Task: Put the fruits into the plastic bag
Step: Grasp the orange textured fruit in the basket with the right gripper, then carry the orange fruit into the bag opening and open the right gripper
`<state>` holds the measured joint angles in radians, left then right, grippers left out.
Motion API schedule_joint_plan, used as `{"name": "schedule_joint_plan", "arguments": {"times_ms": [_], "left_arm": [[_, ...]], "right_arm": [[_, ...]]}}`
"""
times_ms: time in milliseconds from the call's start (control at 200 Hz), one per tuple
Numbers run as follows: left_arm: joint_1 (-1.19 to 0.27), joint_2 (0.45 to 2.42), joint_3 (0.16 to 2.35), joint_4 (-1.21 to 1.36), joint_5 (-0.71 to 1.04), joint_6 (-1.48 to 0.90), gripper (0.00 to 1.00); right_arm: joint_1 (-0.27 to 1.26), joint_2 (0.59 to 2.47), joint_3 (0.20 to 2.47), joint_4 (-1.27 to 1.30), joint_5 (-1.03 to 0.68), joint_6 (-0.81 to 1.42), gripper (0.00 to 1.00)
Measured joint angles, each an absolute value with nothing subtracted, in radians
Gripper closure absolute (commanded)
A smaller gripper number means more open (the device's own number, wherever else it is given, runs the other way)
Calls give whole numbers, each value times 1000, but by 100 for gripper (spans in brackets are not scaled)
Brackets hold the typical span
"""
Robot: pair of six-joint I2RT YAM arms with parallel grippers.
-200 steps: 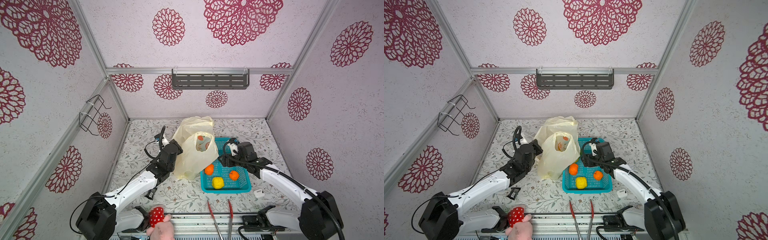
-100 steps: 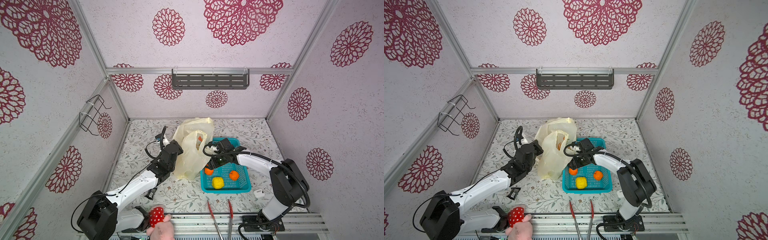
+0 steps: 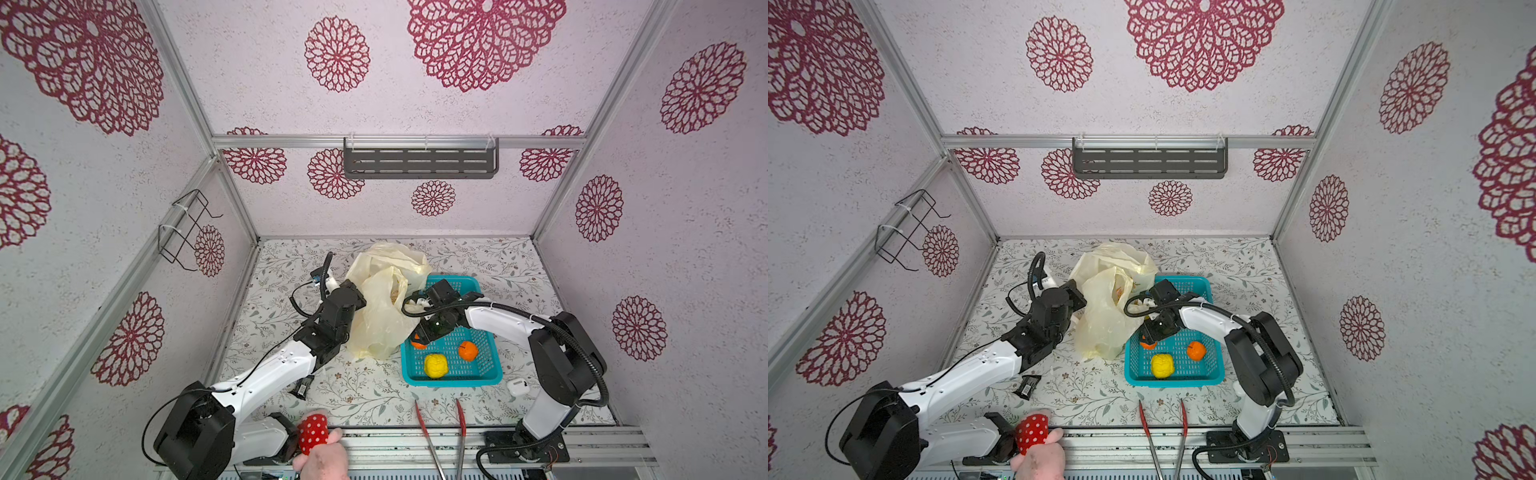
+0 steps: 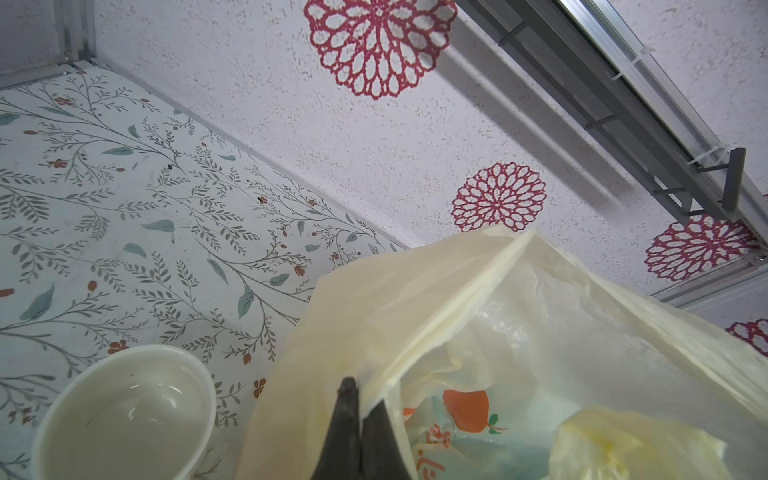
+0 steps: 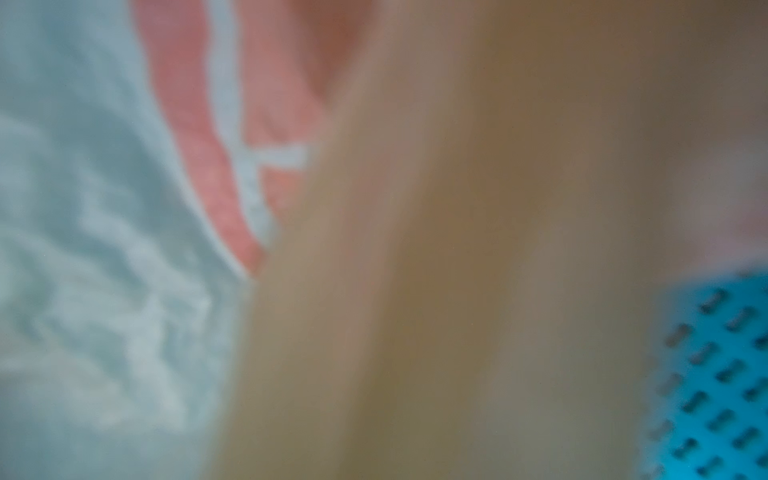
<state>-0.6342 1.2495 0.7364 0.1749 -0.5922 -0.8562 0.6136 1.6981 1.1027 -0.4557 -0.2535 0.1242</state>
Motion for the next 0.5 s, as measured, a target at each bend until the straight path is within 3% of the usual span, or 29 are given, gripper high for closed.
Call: {"name": "schedule_joint_plan", "arguments": {"times_ms": [290, 500], "left_arm": [[-634, 1250, 736, 178, -584, -846, 100], [-634, 1243, 736, 183, -571, -840, 100]], "right_arm": [[434, 1395, 1107, -379, -163, 178, 69], [432, 1308, 1135, -299, -191, 186, 68]]}}
